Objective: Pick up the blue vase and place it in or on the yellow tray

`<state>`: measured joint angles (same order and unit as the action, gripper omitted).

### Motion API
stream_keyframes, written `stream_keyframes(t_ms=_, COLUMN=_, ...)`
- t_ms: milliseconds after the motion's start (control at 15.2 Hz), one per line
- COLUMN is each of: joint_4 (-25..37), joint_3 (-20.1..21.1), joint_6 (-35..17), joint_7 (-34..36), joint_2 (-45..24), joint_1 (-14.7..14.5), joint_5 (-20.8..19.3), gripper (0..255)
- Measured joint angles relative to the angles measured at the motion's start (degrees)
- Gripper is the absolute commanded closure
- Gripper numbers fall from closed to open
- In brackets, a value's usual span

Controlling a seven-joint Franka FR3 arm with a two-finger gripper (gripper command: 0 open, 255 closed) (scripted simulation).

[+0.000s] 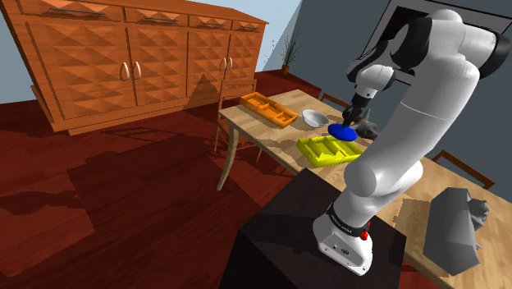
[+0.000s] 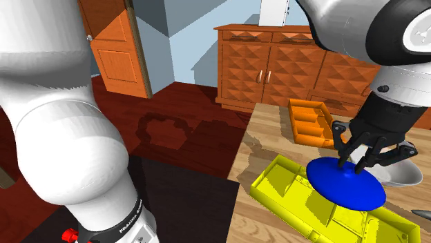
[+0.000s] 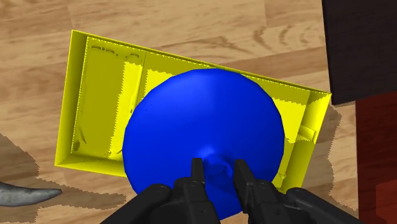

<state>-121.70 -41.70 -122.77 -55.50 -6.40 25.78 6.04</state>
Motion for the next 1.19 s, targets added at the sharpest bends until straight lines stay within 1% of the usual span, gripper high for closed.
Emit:
stream_keyframes(t_ms=528, joint_4=-2.23, joint_3=0.85, joint_6=-5.32, joint_7=-2.92, joint_2=-4.35, joint_1=0.99, joint_5=3.94, gripper=255)
stream_keyframes(t_ms=924, joint_4=-3.13, joint_3=2.19, joint_6=-9.26, joint_7=-5.59, joint_2=-8.32, joint_1=2.24, joint_5=7.73, gripper=255)
stream_keyframes(t_ms=1188, joint_4=-3.22, joint_3=2.22, joint_6=-10.02, joint_7=-5.76, joint_2=-8.49, joint_1=2.34, joint_5=8.12, gripper=255)
